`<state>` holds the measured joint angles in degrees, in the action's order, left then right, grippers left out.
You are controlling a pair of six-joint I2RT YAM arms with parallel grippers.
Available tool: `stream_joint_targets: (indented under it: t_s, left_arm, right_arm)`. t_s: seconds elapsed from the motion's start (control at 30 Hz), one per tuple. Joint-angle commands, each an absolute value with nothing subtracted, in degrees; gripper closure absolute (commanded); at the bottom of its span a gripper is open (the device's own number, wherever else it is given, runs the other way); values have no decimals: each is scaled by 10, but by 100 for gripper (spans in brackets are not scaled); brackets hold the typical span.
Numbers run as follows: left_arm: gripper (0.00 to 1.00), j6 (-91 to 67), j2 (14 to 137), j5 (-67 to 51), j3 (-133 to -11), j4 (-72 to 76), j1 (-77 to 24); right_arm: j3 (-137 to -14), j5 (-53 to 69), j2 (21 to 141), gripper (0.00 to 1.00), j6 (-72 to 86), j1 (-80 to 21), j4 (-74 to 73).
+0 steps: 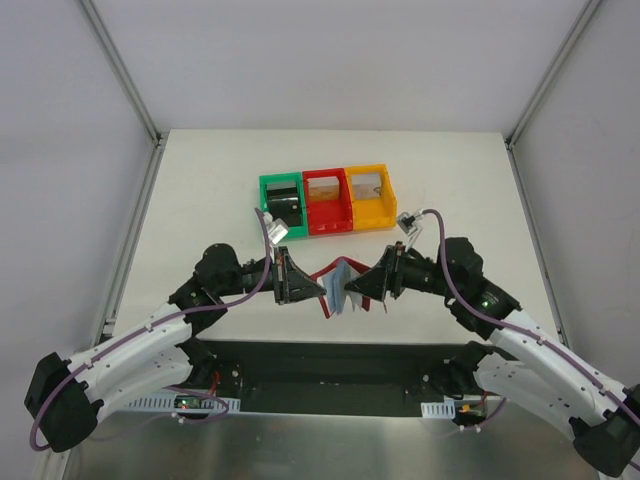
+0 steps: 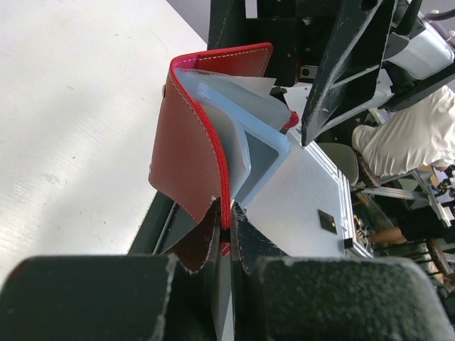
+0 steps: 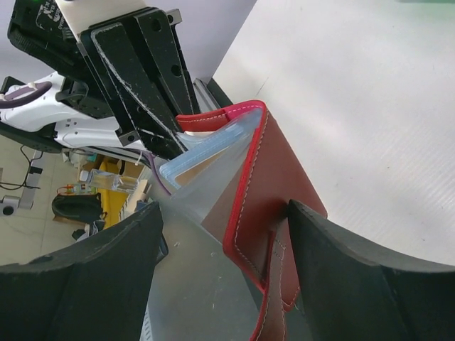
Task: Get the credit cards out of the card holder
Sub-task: Open the card holder at the center of the board.
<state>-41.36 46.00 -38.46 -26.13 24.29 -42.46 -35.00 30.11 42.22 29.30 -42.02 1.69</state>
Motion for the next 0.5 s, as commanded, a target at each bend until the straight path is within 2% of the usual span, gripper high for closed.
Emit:
stream_joint_targets:
  t_s: [0.0, 0.47]
  left_arm:
    - [100, -434, 457, -379, -302, 246, -432]
    - [100, -453, 465, -352, -353, 188, -432]
  right_arm:
    - [-359, 323, 425, 27, 279, -420, 40]
    - [-388, 294, 445, 26, 252, -433, 3]
